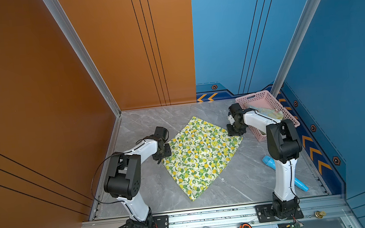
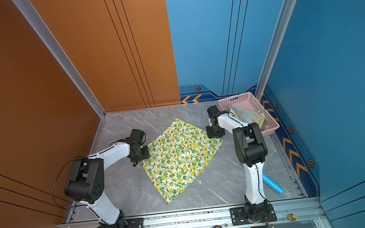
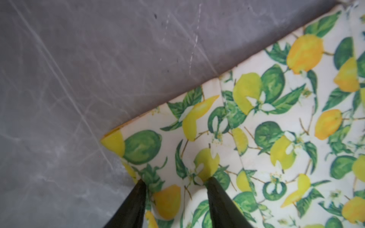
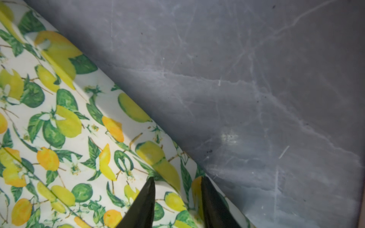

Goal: Fold and stack skirts
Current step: Rotate the skirt at the center of the table, then fold the skirt at the center of the table.

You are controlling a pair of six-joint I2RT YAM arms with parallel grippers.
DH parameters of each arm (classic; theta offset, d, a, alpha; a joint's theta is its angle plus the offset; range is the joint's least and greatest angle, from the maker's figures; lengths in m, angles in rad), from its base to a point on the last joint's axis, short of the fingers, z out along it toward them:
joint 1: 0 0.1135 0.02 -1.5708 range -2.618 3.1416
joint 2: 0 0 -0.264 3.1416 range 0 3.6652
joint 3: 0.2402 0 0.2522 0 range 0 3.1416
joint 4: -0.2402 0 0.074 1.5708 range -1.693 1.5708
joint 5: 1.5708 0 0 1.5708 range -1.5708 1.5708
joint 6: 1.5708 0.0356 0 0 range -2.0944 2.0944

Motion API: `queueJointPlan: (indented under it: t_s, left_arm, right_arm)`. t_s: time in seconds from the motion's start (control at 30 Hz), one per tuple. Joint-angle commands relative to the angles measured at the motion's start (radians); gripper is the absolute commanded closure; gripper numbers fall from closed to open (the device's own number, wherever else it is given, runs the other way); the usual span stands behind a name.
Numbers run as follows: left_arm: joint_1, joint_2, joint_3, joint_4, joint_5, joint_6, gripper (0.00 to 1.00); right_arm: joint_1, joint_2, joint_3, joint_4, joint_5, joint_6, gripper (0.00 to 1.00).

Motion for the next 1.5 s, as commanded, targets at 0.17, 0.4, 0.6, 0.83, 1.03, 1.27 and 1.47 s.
queueJointPlan:
  t_s: [0.17, 0.4, 0.6, 0.83, 1.03, 1.27, 1.47]
  left_arm:
    - [0.060, 0.120, 0.157, 0.015, -0.007, 0.043, 0.67]
    - [0.078, 0.236, 0.338, -0.008, 0.024, 0.059, 0.68]
    - [0.099, 0.184, 0.343, -0.050, 0.031, 0.052, 0.58]
    - [0.077, -0.025, 0.081, 0.029, 0.079, -0.047, 0.60]
    - [0.012, -0.053, -0.121, 0.161, 0.099, -0.106, 0.71]
    - [-0.019, -0.012, -0.148, 0.215, 0.089, -0.099, 0.84]
    - [-0.010, -0.013, -0.179, 0.249, 0.088, -0.094, 0.88]
  right_arm:
    - [0.023, -0.068, -0.030, 0.029, 0.025, -0.003, 0.77]
    - [0.081, -0.131, -0.078, 0.030, 0.041, 0.035, 0.96]
    - [0.191, -0.212, -0.106, 0.031, 0.070, 0.086, 1.00]
    - [0.343, -0.255, -0.099, 0.019, 0.115, 0.129, 1.00]
    - [0.459, -0.283, -0.080, -0.002, 0.139, 0.149, 1.00]
    - [0.629, -0.301, -0.029, -0.030, 0.147, 0.195, 1.00]
    - [0.799, -0.254, 0.034, -0.045, 0.115, 0.240, 1.00]
